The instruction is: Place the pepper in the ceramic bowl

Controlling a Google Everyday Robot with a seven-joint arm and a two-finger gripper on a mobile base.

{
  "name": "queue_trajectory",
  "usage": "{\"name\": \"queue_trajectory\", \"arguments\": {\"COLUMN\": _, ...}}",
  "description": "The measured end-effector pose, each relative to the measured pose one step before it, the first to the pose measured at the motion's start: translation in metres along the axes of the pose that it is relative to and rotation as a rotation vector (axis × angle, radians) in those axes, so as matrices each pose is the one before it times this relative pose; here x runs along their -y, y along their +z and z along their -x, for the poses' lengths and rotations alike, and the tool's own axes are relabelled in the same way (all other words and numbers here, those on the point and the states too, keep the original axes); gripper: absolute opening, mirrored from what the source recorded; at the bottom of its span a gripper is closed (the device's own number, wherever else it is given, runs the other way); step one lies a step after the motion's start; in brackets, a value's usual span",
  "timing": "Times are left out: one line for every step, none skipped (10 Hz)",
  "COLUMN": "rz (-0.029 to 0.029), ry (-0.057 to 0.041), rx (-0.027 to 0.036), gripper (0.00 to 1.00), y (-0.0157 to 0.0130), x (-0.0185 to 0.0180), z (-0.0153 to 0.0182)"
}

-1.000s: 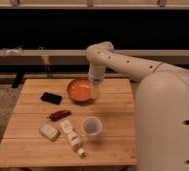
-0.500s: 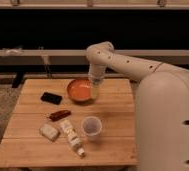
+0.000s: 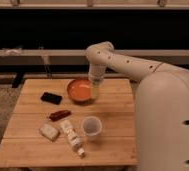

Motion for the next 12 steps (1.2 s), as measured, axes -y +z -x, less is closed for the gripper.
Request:
{"name": "queue_trajectory", "arguments": {"rz": -0.00022, "ry": -0.00001, "rx": -0.00003, "gripper": 0.61, "y": -0.00012, "x": 0.00004, "z": -0.00002}}
{"name": "queue_trajectory", "arguments": {"rz": 0.00003, "ry": -0.00053, "rx": 0.00017, "gripper": 0.61, "y": -0.00002, "x": -0.00002, "z": 0.00005}}
{"name": "queue_trajectory", "arguments": {"rz": -0.00494, "ry": -0.01137, "rx": 0.00317, "gripper": 0.61, "y": -0.001, "x": -0.00068, "z": 0.00181}}
{"name": "queue_trajectory", "arguments": {"rz": -0.00694, "ry": -0.01879, "rx": 0.00067, "gripper": 0.61, "y": -0.00183, "x": -0.00198, "z": 0.00414}}
{"name": "queue_trajectory", "arguments": {"rz": -0.01035, "ry": -0.03995, "rx": 0.00028, "gripper": 0.61, "y": -0.00097, "x": -0.00655, "z": 0.01476}}
{"name": "queue_trajectory", "arguments": {"rz": -0.00435, "ry": -0.03646, "rx": 0.00413, "gripper": 0.61, "y": 0.00074, "x": -0.01044, "z": 0.01824}}
{"name": "queue_trajectory", "arguments": {"rz": -0.0059, "ry": -0.02979, "rx": 0.00121, "gripper": 0.61, "y": 0.00013, "x": -0.01245, "z": 0.01666}}
{"name": "queue_trajectory", "arguments": {"rz": -0.00253, "ry": -0.02718, "rx": 0.00186, "gripper": 0.61, "y": 0.00117, "x": -0.01369, "z": 0.01693}}
{"name": "queue_trajectory", "arguments": {"rz": -0.00182, "ry": -0.03801, "rx": 0.00165, "gripper": 0.61, "y": 0.00243, "x": -0.01731, "z": 0.0246}}
{"name": "queue_trajectory", "arguments": {"rz": 0.00004, "ry": -0.04039, "rx": -0.00701, "gripper": 0.61, "y": 0.00513, "x": -0.01415, "z": 0.0219}}
{"name": "queue_trajectory", "arguments": {"rz": 0.00041, "ry": -0.03377, "rx": -0.00871, "gripper": 0.61, "y": 0.00627, "x": -0.00862, "z": 0.01645}}
{"name": "queue_trajectory", "arguments": {"rz": 0.00338, "ry": -0.04137, "rx": -0.01047, "gripper": 0.61, "y": 0.00912, "x": -0.00689, "z": 0.01864}}
